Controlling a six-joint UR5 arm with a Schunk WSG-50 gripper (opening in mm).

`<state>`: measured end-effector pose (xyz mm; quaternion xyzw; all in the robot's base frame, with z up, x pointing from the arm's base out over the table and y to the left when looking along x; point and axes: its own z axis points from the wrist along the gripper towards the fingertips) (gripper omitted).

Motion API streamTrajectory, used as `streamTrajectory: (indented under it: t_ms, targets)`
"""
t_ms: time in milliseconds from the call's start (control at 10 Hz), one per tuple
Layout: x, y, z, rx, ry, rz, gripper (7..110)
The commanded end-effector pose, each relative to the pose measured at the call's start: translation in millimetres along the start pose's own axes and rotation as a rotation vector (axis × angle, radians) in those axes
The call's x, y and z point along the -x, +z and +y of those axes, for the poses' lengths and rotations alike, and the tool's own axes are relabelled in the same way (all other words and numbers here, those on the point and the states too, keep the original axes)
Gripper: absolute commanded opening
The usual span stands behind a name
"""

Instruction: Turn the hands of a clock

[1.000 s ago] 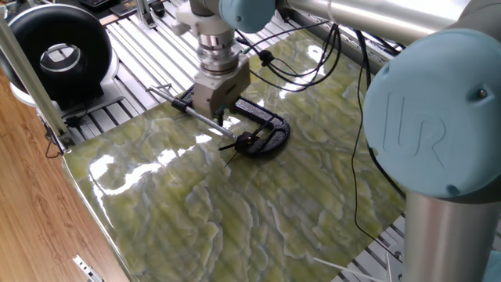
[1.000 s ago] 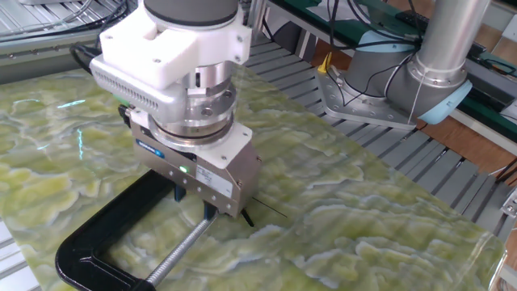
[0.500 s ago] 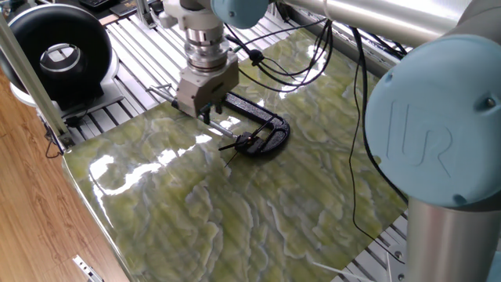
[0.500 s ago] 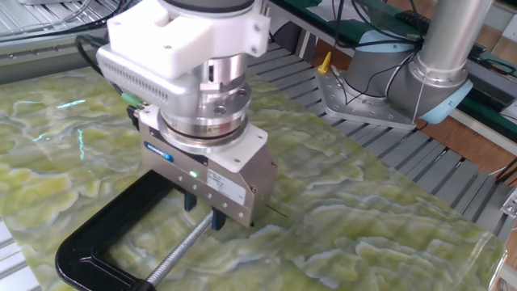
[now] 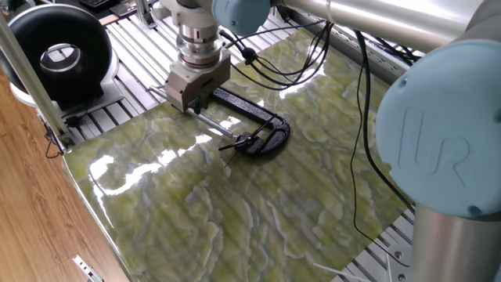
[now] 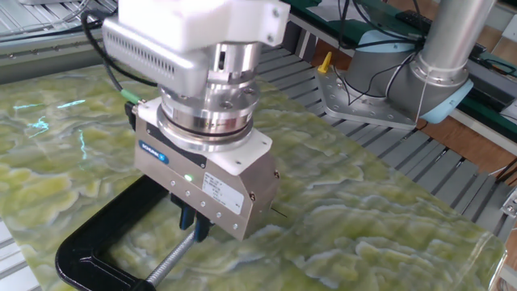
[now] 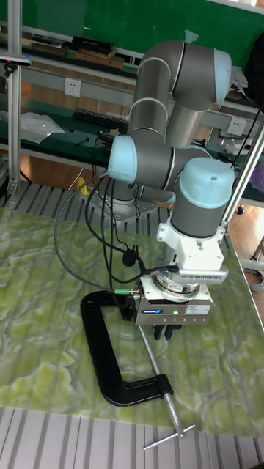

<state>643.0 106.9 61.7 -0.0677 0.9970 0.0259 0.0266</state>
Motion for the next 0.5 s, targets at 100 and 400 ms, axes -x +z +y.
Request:
streamTrajectory:
  t_ms: [100, 400]
  targets:
    - [11.6, -12.6, 8.4, 0.014, 0.029, -0.042, 7]
    - [14.6, -12.6, 7.2, 0.011, 0.028, -0.054, 7]
